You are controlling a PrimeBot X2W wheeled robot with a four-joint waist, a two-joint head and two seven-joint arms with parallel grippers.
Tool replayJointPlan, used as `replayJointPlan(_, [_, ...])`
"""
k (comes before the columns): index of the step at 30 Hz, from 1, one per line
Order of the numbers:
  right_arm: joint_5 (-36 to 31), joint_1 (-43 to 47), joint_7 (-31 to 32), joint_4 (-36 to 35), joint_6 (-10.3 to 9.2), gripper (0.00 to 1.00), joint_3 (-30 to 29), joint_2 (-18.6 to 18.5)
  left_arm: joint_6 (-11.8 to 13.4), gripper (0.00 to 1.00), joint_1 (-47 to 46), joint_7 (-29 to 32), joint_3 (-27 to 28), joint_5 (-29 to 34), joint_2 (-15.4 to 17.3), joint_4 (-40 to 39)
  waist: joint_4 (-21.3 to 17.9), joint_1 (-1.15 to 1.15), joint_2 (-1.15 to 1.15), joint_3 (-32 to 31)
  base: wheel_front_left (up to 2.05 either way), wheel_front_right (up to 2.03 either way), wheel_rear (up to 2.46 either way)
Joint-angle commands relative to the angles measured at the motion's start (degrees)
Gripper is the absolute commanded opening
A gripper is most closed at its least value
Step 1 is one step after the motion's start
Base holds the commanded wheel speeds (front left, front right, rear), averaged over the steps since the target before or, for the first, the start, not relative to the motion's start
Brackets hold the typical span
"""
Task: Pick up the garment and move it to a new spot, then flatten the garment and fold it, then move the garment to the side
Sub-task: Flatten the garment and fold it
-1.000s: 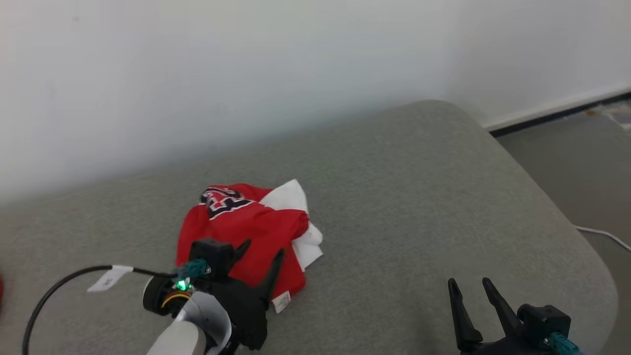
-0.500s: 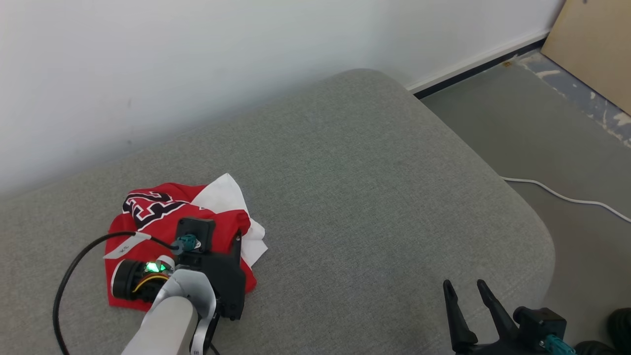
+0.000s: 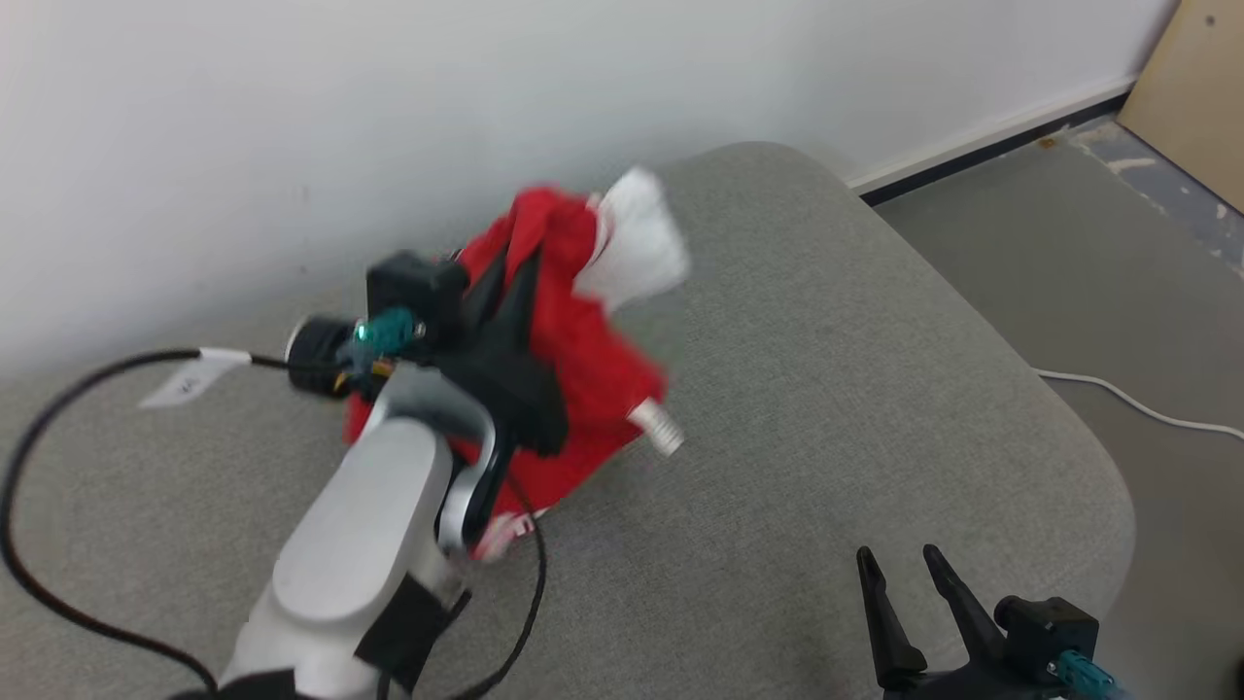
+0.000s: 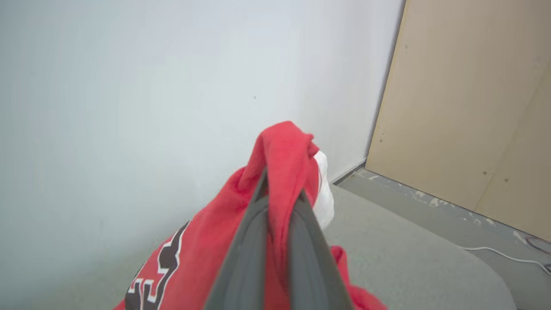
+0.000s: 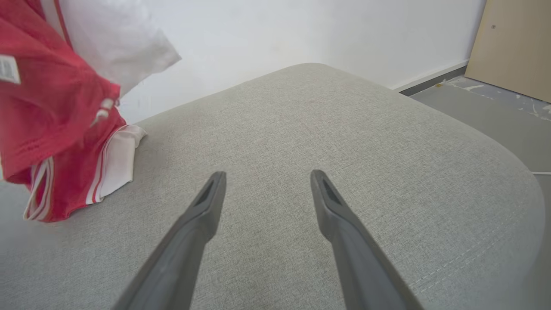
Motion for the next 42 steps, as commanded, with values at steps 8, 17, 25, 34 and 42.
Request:
replayJointPlan(8, [-1.08, 0.13, 0.44, -0.09, -0.12, 1.0, -0.32, -0.06, -0.55, 0.0, -10.84, -8.64, 0.57, -7.32, -1.49, -6.89, 2.89, 0.0, -0.01, -1.76, 0.0, 0.0, 0.0])
replayJointPlan(17, [-1.52, 1.42, 1.02, -1.17, -0.12, 1.0, -0.83, -0.03, 2.92, 0.0, -0.92, -8.42, 2.44, -16.49, -0.72, -2.87, 8.49, 0.0, -0.01, -2.75, 0.0, 0.0, 0.0])
replayJointPlan(25, [-1.08, 0.16, 1.84, -1.44, -0.12, 1.0, 1.27, -0.06, 2.85, 0.22, 7.72, -9.48, 5.23, -19.9, 1.64, 11.93, 12.9, 0.0, -0.01, -2.92, 0.0, 0.0, 0.0])
replayJointPlan(34, [-0.99, 0.81, 2.24, -1.62, -0.12, 1.0, 1.52, -0.08, 2.09, 1.0, 9.42, -11.89, 10.24, -20.63, 4.78, 18.5, 15.37, 0.0, -0.01, -3.09, 0.0, 0.0, 0.0])
replayJointPlan(42, [-1.07, 1.21, 2.9, -2.15, -0.12, 1.0, 2.39, -0.06, -1.15, 1.0, 16.6, -12.03, 12.95, -14.44, 5.67, 9.32, 19.02, 0.0, -0.01, -3.6, 0.0, 0.0, 0.0])
